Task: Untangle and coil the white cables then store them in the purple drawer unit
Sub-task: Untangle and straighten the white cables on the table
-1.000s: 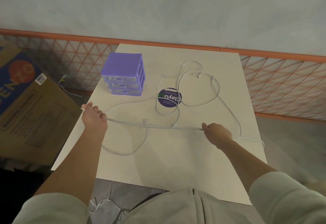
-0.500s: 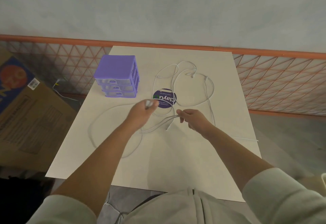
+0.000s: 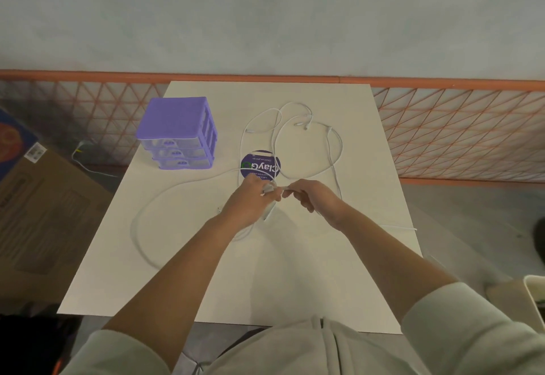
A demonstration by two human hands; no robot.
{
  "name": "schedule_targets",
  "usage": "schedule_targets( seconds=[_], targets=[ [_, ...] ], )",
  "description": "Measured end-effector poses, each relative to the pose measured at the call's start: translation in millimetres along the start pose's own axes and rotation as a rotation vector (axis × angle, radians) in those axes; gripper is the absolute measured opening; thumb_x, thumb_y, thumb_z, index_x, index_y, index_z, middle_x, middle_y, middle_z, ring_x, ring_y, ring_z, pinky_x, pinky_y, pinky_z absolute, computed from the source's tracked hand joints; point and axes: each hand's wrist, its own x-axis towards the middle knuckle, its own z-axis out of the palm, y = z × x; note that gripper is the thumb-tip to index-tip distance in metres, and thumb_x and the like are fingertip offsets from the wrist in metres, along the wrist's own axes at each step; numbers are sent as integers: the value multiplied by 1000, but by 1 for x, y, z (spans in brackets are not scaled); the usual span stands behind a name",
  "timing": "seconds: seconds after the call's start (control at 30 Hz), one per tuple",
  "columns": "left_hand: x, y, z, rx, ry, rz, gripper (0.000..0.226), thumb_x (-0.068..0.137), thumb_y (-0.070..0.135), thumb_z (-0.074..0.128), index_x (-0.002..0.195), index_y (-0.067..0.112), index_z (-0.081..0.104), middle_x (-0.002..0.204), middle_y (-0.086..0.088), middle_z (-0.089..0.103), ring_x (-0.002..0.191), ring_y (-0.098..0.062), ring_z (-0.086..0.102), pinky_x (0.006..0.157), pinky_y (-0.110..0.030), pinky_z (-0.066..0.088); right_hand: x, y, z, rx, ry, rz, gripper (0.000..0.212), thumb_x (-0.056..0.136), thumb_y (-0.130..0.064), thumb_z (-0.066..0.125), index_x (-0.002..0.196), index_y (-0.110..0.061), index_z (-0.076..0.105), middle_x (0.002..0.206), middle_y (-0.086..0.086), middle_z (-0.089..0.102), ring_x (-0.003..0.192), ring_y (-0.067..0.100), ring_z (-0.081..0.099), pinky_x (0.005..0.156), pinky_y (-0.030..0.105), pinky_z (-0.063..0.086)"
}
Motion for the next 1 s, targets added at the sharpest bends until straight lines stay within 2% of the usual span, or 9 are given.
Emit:
schedule_targets(
  seconds=[0.13,0.2,0.37,0.47,0.6,0.7,0.77,0.87,1.0],
  targets=[
    [1,-2,-2,-187,-32,-100,30,89,49,56,74,25,66,76,4,66,81,-19,60,78,-33,41,-3,8,-19,-130,14,-28,24,99,-28,51,91,-17,70,72,-4,46,64,12,40,60,22,32],
    [1,-3,-2,-283,8,-125,38,74,62,57,76,26,71,84,-7,69,84,-22,62,85,-36,46,-6,10,-28,-230,44,-52,28,97,-40,54,84,-20,69,68,-6,46,65,13,42,59,24,33],
    [3,-4,3,-303,90,-135,26,82,63,61,76,43,76,85,-3,71,75,-9,57,77,-29,40,-14,4,-51,-655,258,27,66,83,-78,42,59,-17,43,55,-5,48,51,19,50,47,27,33],
    [5,-9,2,-315,146,-164,26,86,53,63,79,32,77,79,17,73,76,7,60,76,-23,40,-17,-2,-71,-810,382,6,68,89,-76,28,57,-16,34,54,1,44,48,21,47,48,30,34],
    [9,-18,5,-195,231,-215,51,74,71,57,84,26,77,80,3,73,83,-18,63,76,-36,46,-15,1,-82,-724,402,-141,58,89,-66,49,60,-17,36,58,-1,45,55,18,46,52,32,34],
    [9,-18,4,-149,287,-248,36,83,64,57,78,34,76,69,0,65,69,-20,56,61,-32,37,-8,13,-84,-611,311,-253,9,91,-29,62,87,-22,59,85,-5,55,81,16,55,71,33,45],
    [9,-16,1,-133,299,-261,30,86,60,57,77,38,75,66,3,62,65,-17,54,58,-30,35,-4,19,-84,-617,300,-303,16,95,-13,54,107,-16,64,95,-5,49,89,17,55,79,29,44],
    [11,-20,-1,-127,322,-284,29,86,59,57,78,38,75,70,5,64,70,-17,56,61,-31,36,-2,19,-87,-633,372,-308,19,97,-23,57,101,-7,68,96,-4,45,89,23,55,79,30,44],
    [11,-31,-7,-140,361,-310,30,84,62,58,75,39,74,80,-2,70,80,-21,61,70,-35,41,-2,29,-104,-800,475,-134,40,91,-53,57,78,-16,58,75,-4,53,74,17,46,75,33,35]
  ],
)
